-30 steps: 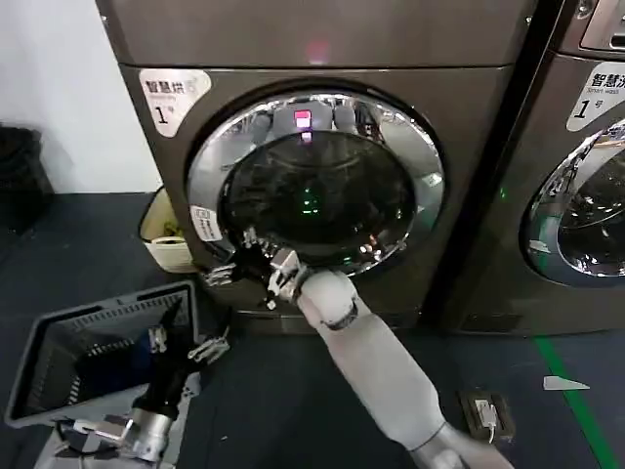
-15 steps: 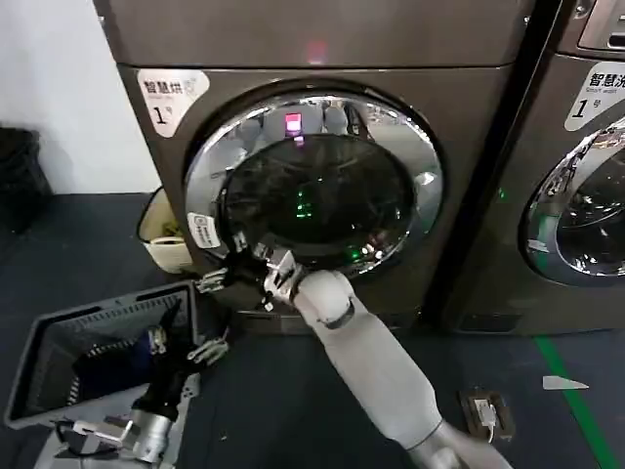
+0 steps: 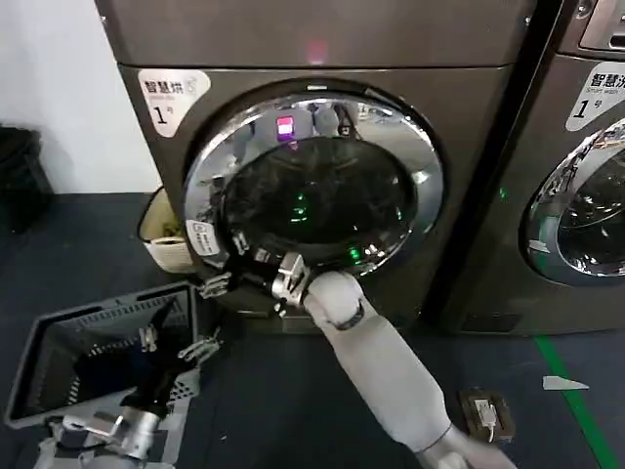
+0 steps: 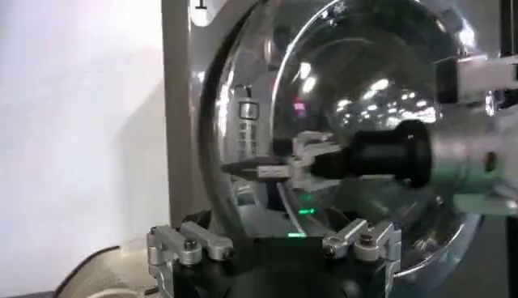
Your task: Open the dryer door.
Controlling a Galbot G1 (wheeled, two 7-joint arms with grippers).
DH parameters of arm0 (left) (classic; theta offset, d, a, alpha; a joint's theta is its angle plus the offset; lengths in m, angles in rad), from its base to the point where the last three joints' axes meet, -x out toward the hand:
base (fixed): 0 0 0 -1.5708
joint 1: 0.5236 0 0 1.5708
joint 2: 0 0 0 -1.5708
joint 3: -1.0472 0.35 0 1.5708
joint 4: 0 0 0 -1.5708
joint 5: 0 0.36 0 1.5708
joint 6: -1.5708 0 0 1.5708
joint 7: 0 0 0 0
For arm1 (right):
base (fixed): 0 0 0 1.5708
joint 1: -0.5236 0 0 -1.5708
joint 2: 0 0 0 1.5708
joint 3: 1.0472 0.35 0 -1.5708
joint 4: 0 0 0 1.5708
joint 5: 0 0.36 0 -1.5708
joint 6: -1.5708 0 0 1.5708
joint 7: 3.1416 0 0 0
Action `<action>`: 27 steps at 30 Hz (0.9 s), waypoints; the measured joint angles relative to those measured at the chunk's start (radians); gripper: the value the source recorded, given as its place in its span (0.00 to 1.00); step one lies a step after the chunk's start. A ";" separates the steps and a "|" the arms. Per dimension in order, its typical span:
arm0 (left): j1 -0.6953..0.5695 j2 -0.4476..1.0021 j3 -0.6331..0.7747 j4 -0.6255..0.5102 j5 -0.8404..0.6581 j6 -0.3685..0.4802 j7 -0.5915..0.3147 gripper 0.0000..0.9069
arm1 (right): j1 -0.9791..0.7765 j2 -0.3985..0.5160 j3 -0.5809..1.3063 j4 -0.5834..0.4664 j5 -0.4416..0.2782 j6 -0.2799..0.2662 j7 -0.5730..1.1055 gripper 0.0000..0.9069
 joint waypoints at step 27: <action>-0.001 0.046 -0.219 0.026 -0.074 0.038 0.051 1.00 | -0.046 -0.046 0.053 0.063 0.091 0.006 -0.184 1.00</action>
